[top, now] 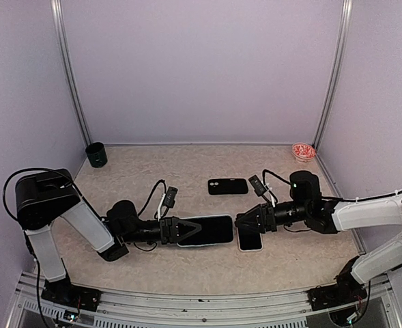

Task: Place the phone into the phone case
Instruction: Press the corner of the phone case at the bottom right corner of the phone case, then press the corner of the phone case at the bottom left corner of the phone case, then pass from the left arm to the right

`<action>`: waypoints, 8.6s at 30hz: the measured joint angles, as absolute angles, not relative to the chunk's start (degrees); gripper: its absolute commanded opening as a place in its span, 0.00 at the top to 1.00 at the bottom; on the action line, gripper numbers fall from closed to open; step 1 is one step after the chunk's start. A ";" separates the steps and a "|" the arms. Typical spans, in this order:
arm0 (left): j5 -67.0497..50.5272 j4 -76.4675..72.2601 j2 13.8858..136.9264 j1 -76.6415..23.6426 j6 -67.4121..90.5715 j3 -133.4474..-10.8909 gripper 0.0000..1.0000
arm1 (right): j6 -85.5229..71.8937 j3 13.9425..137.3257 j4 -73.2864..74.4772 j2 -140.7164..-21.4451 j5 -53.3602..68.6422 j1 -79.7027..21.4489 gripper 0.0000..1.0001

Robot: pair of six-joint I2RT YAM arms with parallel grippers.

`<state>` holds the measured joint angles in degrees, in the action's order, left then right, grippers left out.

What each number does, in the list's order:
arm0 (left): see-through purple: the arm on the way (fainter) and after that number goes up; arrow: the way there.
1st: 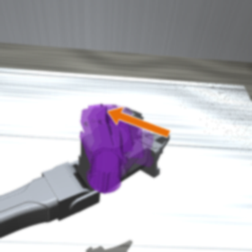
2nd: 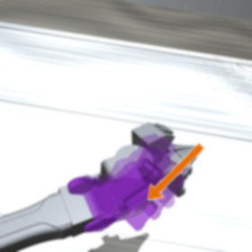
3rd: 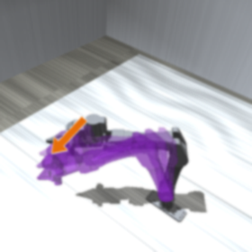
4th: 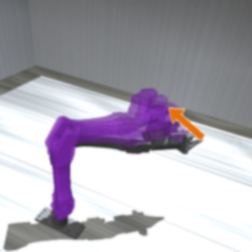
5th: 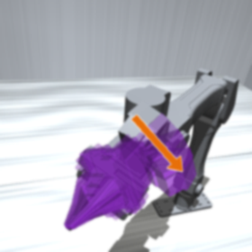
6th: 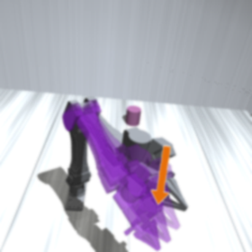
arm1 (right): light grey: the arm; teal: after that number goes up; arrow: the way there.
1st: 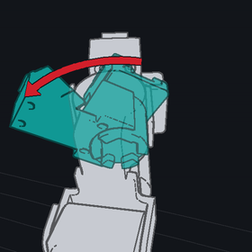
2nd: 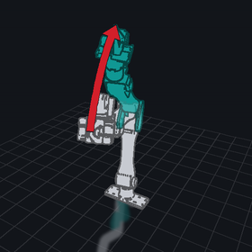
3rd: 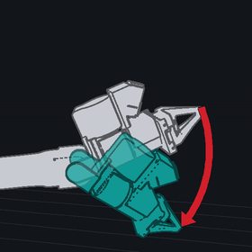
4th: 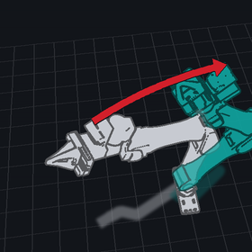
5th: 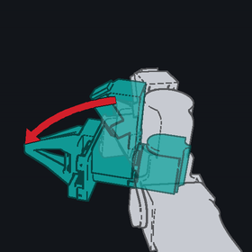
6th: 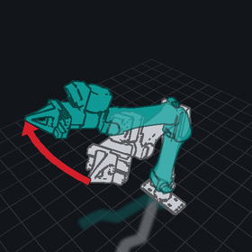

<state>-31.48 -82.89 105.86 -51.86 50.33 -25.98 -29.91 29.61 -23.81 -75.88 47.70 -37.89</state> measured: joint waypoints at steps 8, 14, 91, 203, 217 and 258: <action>-34.44 -82.96 105.71 -51.83 49.47 -25.98 1.00 | -31.18 29.50 -27.22 -77.69 52.53 -37.85 0.58; -36.71 -82.94 105.27 -51.94 48.80 -26.00 1.00 | -31.62 29.50 -28.16 -79.96 54.68 -37.85 0.59; -31.77 -80.53 100.95 -52.49 43.57 -25.28 1.00 | -32.67 30.98 -30.09 -84.88 56.07 -41.87 0.71; -34.09 -35.44 93.95 -53.21 37.93 -40.58 1.00 | -5.23 34.54 -6.26 -67.61 23.35 -49.76 0.00; -35.77 -33.58 95.96 -53.19 38.61 -40.80 1.00 | 1.80 34.57 -6.33 -69.82 12.51 -59.02 0.00; -35.99 -35.59 99.46 -54.74 43.44 -42.50 1.00 | 11.51 42.61 -6.59 -84.27 -11.84 -71.70 0.00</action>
